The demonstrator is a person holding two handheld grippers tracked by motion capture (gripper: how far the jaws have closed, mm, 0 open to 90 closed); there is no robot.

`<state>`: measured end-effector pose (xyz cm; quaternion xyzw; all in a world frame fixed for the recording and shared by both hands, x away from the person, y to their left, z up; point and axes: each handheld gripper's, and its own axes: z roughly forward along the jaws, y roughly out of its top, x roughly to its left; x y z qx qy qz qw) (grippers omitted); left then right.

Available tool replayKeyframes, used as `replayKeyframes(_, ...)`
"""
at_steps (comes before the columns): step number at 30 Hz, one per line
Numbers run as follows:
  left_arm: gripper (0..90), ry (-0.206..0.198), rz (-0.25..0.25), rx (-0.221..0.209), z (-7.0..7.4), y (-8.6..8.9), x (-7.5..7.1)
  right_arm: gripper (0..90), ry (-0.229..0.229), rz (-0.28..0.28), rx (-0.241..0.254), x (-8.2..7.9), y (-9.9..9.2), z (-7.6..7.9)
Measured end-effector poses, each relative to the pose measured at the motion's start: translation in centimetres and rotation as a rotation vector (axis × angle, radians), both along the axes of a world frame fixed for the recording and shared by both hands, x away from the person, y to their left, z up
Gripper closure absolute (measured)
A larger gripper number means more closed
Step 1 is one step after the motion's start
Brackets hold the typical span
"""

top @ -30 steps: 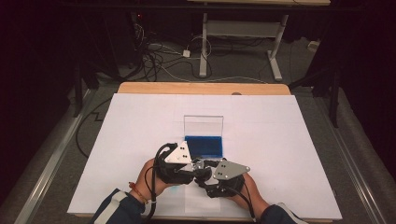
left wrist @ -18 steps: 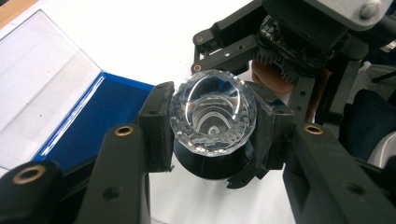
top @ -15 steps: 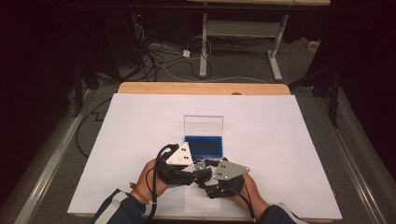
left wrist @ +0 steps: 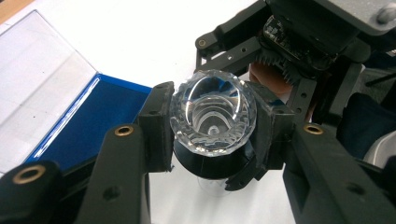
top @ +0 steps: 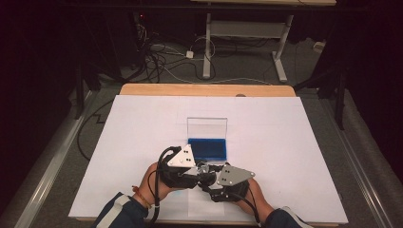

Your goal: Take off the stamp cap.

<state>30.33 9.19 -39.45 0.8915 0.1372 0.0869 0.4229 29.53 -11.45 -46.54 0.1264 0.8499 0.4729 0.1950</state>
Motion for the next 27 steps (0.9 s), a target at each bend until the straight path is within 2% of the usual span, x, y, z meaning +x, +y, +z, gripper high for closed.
replayKeyframes(5,54.2,-0.001,-0.001,0.001,-0.05,-0.07,-0.04,38.0,-0.001,0.003,-0.009,-0.07,0.03,0.01)
replayKeyframes(8,54.2,-0.001,-0.004,-0.002,-0.07,-0.08,-0.06,38.2,-0.007,0.002,-0.025,-0.16,0.01,0.13)
replayKeyframes(9,54.2,-0.002,-0.006,-0.001,-0.09,-0.1,-0.08,38.4,-0.009,-0.002,-0.05,-0.24,0.05,0.34)
replayKeyframes(13,54.2,0.001,-0.016,-0.002,-0.1,-0.06,-0.06,38.5,-0.011,-0.005,-0.066,-0.37,0.06,0.49)
replayKeyframes(17,54.2,0.009,-0.021,-0.007,-0.15,-0.05,-0.01,38.6,-0.021,-0.011,-0.097,-0.49,0.11,0.66)
replayKeyframes(27,54.2,0.03,-0.031,-0.022,-0.32,0.08,0.21,38.6,-0.045,-0.014,-0.131,-0.64,0.09,0.81)
